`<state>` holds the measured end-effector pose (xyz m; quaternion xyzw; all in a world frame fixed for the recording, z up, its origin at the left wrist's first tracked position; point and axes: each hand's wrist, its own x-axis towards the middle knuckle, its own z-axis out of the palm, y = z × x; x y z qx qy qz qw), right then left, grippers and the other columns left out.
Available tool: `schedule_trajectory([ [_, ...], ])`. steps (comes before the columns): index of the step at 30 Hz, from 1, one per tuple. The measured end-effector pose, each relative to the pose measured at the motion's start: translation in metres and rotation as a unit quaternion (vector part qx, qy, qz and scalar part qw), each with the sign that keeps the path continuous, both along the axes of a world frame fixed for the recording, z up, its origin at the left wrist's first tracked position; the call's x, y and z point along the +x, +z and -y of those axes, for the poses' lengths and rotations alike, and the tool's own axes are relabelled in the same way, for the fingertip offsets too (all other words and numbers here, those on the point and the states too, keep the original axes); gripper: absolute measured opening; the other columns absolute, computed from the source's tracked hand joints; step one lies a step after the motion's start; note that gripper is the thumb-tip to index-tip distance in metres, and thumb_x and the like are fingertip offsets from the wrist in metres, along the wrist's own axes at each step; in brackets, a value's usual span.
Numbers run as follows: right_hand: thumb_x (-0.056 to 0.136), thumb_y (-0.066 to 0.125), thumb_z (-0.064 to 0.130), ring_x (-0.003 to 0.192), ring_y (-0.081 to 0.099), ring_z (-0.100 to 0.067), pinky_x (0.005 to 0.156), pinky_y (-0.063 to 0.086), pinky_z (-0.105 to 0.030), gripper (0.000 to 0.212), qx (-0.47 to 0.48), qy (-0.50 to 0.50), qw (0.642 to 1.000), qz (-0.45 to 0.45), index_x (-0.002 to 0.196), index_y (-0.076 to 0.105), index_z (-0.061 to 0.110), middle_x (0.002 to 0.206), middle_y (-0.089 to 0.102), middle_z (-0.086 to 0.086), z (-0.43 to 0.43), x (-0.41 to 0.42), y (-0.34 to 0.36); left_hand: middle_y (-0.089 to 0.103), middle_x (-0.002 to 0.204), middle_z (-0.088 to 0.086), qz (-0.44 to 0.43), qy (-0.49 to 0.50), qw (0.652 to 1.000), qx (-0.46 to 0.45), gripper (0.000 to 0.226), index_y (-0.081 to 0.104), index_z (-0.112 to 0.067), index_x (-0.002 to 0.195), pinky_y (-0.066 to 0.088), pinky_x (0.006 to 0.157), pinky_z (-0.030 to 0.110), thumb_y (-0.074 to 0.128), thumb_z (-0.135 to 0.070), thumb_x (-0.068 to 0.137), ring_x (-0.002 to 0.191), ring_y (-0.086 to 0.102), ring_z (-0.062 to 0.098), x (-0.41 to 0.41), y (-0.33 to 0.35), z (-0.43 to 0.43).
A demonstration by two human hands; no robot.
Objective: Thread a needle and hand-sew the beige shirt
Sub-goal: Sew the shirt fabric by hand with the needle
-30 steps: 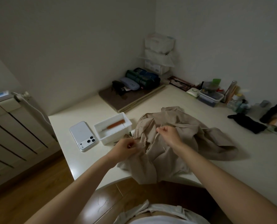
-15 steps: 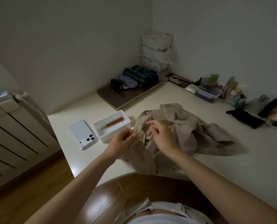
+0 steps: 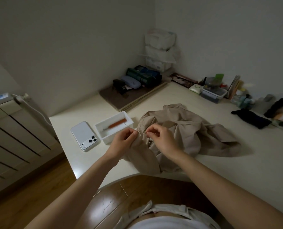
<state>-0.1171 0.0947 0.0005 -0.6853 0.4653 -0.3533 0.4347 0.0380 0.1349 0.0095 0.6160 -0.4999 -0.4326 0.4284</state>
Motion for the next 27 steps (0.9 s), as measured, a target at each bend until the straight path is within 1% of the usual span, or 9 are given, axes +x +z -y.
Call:
schedule_trajectory([
  [4,0.091,0.06,0.01,0.08,0.06,-0.002,0.071,0.045,-0.006,0.006,0.022,0.012,0.999,0.022,0.086,0.062,0.013,0.083,0.065,0.004,0.002,0.0035,-0.0033,0.058,0.084,0.01,0.0,0.001,1.0,0.016,0.023,0.062,-0.006,0.092,0.04,0.068,0.023,0.05,-0.024,0.098,0.078,0.051,0.016,-0.0006,0.0002,0.0],
  [8,0.091,0.06,0.01,0.085,0.062,-0.008,0.074,0.046,-0.009,0.006,0.048,0.002,0.998,0.028,0.088,0.063,0.015,0.086,0.066,0.003,0.001,0.0025,-0.0078,0.059,0.082,0.01,0.0,0.005,1.0,0.024,0.023,0.063,-0.006,0.091,0.039,0.067,0.026,0.052,-0.025,0.097,0.077,0.051,0.018,-0.0005,-0.0002,-0.0001],
  [12,0.092,0.058,0.012,0.083,0.059,-0.003,0.07,0.045,-0.005,0.006,0.057,-0.004,0.998,0.012,0.089,0.061,0.017,0.089,0.064,0.003,-0.0002,0.0001,-0.0083,0.058,0.083,0.011,0.0,0.001,1.0,0.028,0.023,0.062,-0.005,0.091,0.04,0.066,0.025,0.051,-0.025,0.097,0.077,0.051,0.018,-0.0007,0.0,-0.0012],
  [14,0.092,0.058,0.012,0.085,0.06,-0.005,0.071,0.045,-0.006,0.005,0.063,-0.001,0.998,0.007,0.09,0.061,0.016,0.089,0.064,0.004,-0.0007,-0.0005,-0.0091,0.059,0.085,0.012,0.002,-0.007,0.999,0.035,0.025,0.062,-0.005,0.093,0.041,0.069,0.027,0.05,-0.026,0.097,0.078,0.053,0.018,-0.0013,0.0004,-0.0017],
  [17,0.092,0.058,0.011,0.088,0.062,-0.009,0.075,0.047,-0.009,0.006,0.068,0.011,0.997,0.022,0.09,0.062,0.014,0.086,0.064,0.005,-0.0019,0.0006,-0.0096,0.06,0.086,0.011,0.006,-0.018,0.999,0.042,0.022,0.062,-0.011,0.09,0.043,0.069,0.027,0.049,-0.027,0.098,0.078,0.054,0.018,-0.0022,0.001,-0.0019],
  [20,0.092,0.057,0.011,0.084,0.061,-0.003,0.074,0.047,-0.007,0.006,0.073,0.019,0.997,0.031,0.091,0.063,0.013,0.083,0.063,0.009,-0.0019,0.001,-0.0071,0.061,0.086,0.012,0.009,-0.02,0.999,0.043,0.023,0.062,-0.011,0.09,0.043,0.071,0.03,0.049,-0.028,0.098,0.079,0.055,0.019,-0.0022,0.0006,-0.0014],
  [23,0.093,0.057,0.011,0.083,0.058,0.001,0.073,0.046,-0.006,0.008,0.083,0.019,0.996,0.038,0.096,0.064,0.011,0.085,0.062,0.01,-0.0016,0.0,-0.0069,0.059,0.084,0.009,-0.003,-0.011,0.999,0.031,0.015,0.059,-0.01,0.093,0.043,0.068,0.027,0.05,-0.021,0.097,0.079,0.053,0.019,-0.0029,0.0013,-0.0012],
  [25,0.093,0.057,0.011,0.086,0.059,-0.002,0.074,0.047,-0.008,0.01,0.095,0.017,0.994,0.044,0.099,0.064,0.01,0.088,0.063,0.007,-0.0021,0.0006,-0.0072,0.056,0.081,0.007,-0.018,-0.014,1.0,0.013,0.008,0.053,-0.013,0.091,0.042,0.064,0.025,0.049,-0.013,0.097,0.077,0.051,0.019,-0.0032,0.0029,-0.0019],
  [27,0.093,0.057,0.011,0.091,0.061,-0.009,0.077,0.049,-0.011,0.012,0.108,0.013,0.993,0.053,0.101,0.065,0.008,0.093,0.065,0.0,-0.0022,0.0021,-0.0074,0.054,0.082,0.009,-0.013,-0.032,0.999,-0.015,0.013,0.052,-0.013,0.089,0.04,0.064,0.027,0.046,-0.004,0.097,0.077,0.049,0.02,-0.0028,0.0042,-0.0026],
])
